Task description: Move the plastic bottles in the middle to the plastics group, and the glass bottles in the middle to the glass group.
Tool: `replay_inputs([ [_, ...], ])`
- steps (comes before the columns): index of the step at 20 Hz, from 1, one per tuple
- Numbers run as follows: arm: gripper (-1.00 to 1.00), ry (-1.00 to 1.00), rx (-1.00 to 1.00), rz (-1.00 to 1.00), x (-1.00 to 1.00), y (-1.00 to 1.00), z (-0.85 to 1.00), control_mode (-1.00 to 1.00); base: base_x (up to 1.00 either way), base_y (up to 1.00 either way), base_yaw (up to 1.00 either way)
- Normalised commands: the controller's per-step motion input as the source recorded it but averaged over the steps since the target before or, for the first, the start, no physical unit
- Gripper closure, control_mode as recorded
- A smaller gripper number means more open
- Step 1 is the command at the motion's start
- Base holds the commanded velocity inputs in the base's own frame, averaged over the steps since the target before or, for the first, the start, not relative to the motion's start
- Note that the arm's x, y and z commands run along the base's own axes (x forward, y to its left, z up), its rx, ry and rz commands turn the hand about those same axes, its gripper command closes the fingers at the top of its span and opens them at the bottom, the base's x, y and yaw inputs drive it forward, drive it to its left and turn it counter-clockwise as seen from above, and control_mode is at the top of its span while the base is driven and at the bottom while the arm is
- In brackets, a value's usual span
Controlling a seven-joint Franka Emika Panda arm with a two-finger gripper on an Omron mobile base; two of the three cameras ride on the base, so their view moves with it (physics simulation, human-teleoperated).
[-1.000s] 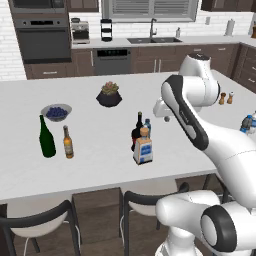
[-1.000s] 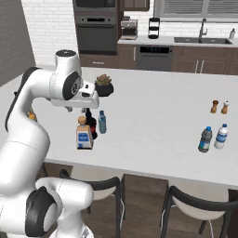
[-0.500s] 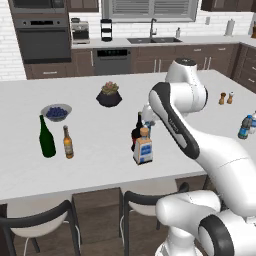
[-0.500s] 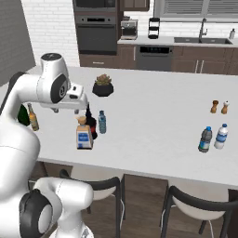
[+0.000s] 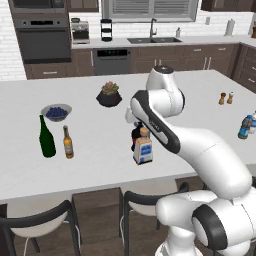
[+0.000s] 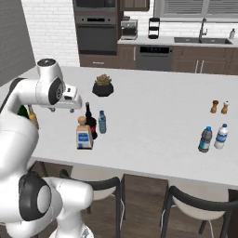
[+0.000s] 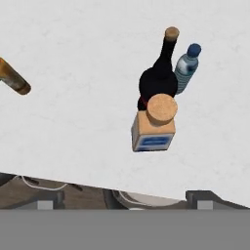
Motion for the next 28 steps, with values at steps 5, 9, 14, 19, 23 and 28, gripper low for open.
replay_inputs([
  [5,-1.0,0.0,0.0,-0.02,0.11,-0.39,-0.14,-1.0,0.0,0.0,0.0],
  [9,-1.0,0.0,0.0,-0.03,0.0,-0.35,-0.09,-1.0,0.0,0.0,0.0],
  [14,-1.0,0.01,0.0,0.0,0.03,-0.08,-0.16,-1.0,0.0,0.0,0.0],
  [19,-1.0,0.0,0.0,0.0,0.34,0.0,-0.29,-1.0,0.0,0.0,0.0],
  [23,-1.0,0.01,0.0,0.0,0.44,0.0,-0.16,-1.0,0.0,0.0,0.0],
  [28,-1.0,0.03,0.0,0.0,0.4,0.0,-0.1,-1.0,0.0,0.0,0.0],
])
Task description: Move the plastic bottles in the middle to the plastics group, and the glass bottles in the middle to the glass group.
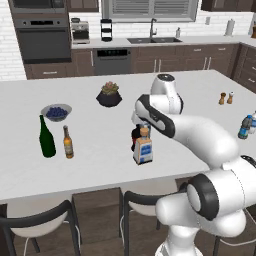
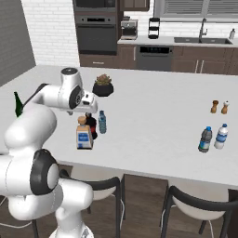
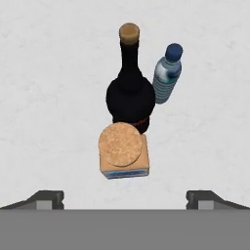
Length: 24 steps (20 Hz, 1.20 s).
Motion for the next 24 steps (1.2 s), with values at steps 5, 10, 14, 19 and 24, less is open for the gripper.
replay_inputs([
  [5,-1.0,0.1,0.0,0.0,0.27,0.0,-0.12,-1.0,0.0,0.0,0.0],
  [10,-1.0,0.15,0.0,0.0,0.07,0.0,-0.18,-1.0,0.0,0.0,0.0],
  [14,-1.0,0.13,0.0,0.0,0.05,0.0,-0.29,-1.0,0.0,0.0,0.0],
  [19,-1.0,0.06,0.0,0.0,0.05,0.0,-0.28,-1.0,0.0,0.0,0.0],
  [24,-1.0,0.0,0.0,0.0,0.1,0.0,-0.12,-1.0,0.0,0.0,0.0],
])
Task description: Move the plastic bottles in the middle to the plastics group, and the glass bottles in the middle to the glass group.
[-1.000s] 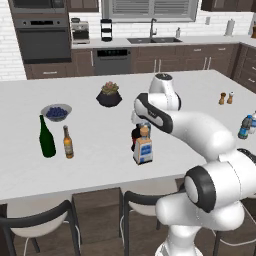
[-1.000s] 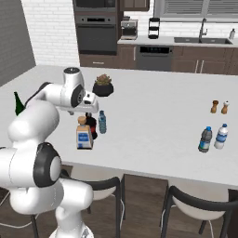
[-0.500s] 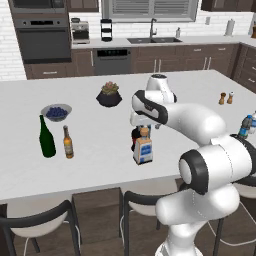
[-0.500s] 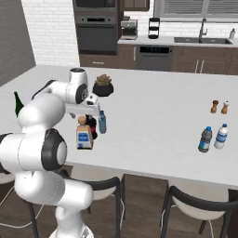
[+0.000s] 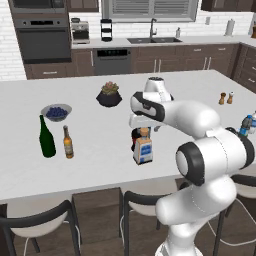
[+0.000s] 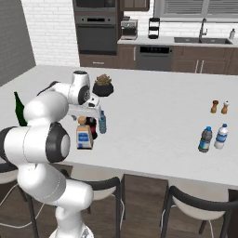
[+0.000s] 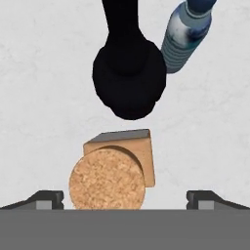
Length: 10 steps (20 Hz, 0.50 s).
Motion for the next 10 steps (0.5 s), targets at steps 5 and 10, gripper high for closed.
replay_inputs([
  [5,-1.0,0.0,0.0,0.0,0.09,0.0,0.0,-1.0,0.0,0.0,0.0],
  [10,-1.0,0.01,0.0,0.0,0.01,0.06,-0.02,-1.0,0.0,0.0,0.0],
])
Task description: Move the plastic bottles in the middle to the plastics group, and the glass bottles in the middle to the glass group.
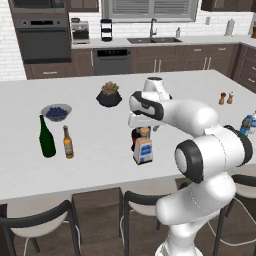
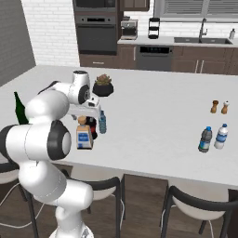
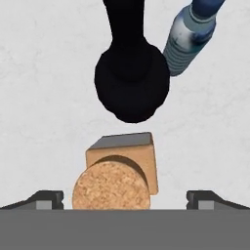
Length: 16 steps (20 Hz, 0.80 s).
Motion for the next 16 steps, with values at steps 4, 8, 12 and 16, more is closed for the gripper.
replay_inputs([
  [4,-1.0,0.01,0.0,0.02,0.0,0.0,-0.09,-1.0,0.0,0.0,0.0],
  [8,-1.0,0.0,0.0,0.02,0.0,0.0,-0.32,-1.0,0.0,0.0,0.0],
  [12,-1.0,0.0,0.0,0.01,0.0,0.0,-0.36,-1.0,0.0,0.0,0.0],
  [16,-1.0,0.0,0.0,0.0,0.0,0.0,-0.1,-1.0,0.0,0.0,0.0],
])
